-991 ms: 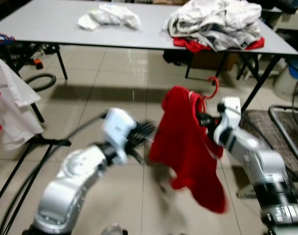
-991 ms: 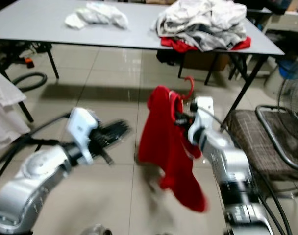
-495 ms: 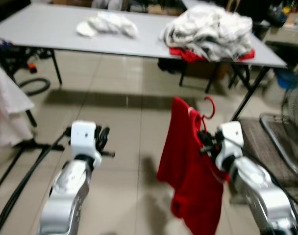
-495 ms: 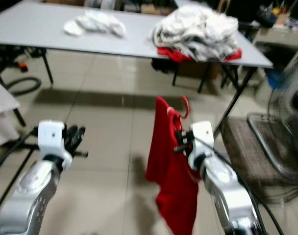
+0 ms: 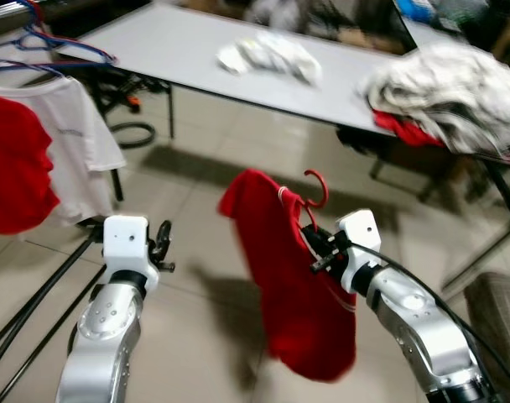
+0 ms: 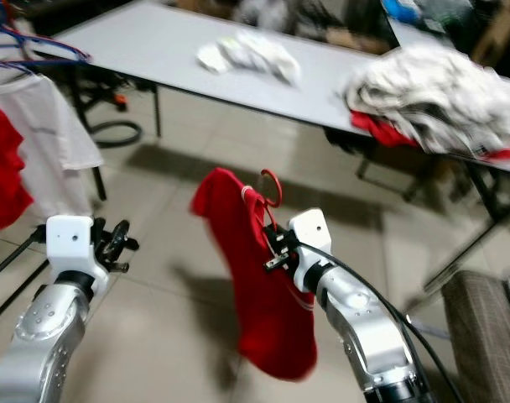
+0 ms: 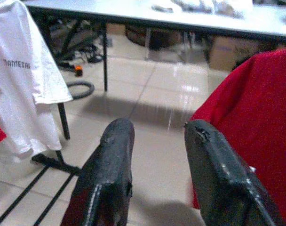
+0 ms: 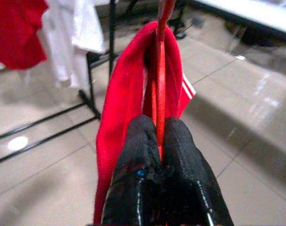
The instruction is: Hang hanger
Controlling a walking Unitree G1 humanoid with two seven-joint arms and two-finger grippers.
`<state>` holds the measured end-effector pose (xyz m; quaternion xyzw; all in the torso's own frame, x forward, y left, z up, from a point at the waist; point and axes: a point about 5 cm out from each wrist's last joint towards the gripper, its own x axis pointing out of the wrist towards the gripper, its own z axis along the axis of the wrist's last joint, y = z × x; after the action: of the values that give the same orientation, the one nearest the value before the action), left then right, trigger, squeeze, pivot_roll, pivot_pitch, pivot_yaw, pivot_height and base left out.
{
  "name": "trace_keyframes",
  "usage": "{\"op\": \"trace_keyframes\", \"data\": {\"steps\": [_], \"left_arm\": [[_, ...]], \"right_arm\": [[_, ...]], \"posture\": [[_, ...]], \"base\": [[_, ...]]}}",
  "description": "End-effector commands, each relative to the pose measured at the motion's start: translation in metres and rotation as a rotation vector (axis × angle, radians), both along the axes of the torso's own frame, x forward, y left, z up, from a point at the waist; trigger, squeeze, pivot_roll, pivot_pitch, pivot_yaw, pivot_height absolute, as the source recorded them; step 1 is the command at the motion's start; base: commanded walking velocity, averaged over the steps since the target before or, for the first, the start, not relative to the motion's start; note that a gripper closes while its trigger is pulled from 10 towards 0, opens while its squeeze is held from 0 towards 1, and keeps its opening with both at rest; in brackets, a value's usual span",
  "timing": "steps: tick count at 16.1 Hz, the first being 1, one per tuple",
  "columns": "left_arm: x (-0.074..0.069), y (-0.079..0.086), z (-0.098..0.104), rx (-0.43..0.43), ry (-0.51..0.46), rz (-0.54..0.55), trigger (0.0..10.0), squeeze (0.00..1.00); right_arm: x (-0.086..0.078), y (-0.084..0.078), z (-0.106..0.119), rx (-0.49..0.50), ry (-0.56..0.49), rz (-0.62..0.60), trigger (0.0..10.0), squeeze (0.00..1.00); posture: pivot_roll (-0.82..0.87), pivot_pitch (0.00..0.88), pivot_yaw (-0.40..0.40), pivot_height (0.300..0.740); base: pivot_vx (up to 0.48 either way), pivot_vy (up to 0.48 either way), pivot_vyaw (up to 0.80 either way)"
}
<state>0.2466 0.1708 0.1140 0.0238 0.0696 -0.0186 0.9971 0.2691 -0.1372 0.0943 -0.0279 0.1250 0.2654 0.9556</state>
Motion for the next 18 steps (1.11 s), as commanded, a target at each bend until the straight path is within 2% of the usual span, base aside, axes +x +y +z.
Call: {"op": "trace_keyframes", "data": {"steps": [1, 3, 11, 14, 18], "left_arm": [[-0.003, 0.004, 0.003, 0.024, -0.014, 0.009, 10.0, 1.00], [-0.008, 0.005, 0.003, 0.033, -0.011, 0.003, 10.0, 1.00], [-0.017, 0.003, 0.006, 0.099, -0.006, -0.056, 10.0, 1.00], [-0.015, 0.001, 0.009, 0.127, -0.010, -0.094, 10.0, 1.00], [-0.011, -0.001, 0.009, 0.136, 0.000, -0.138, 10.0, 1.00]], "right_arm": [[0.006, 0.008, 0.014, 0.035, -0.058, 0.054, 10.0, 0.00], [0.007, 0.018, 0.015, 0.056, -0.068, 0.114, 10.0, 0.00], [-0.002, 0.031, 0.005, 0.120, -0.010, 0.225, 10.0, 0.00], [-0.011, 0.027, -0.003, 0.129, 0.015, 0.228, 10.0, 0.00], [-0.018, 0.017, -0.008, 0.127, 0.023, 0.166, 10.0, 0.00]], "posture": [[0.18, 0.028, -0.119, 0.740], [0.19, 0.022, -0.123, 0.740], [0.23, 0.013, -0.116, 0.740], [0.23, 0.014, -0.096, 0.740], [0.22, 0.016, -0.053, 0.740]], "base": [[0.461, 0.000, 0.77], [0.467, 0.000, 0.79], [0.464, 0.000, 0.80], [0.466, 0.000, 0.80], [0.462, 0.000, 0.80]]}}
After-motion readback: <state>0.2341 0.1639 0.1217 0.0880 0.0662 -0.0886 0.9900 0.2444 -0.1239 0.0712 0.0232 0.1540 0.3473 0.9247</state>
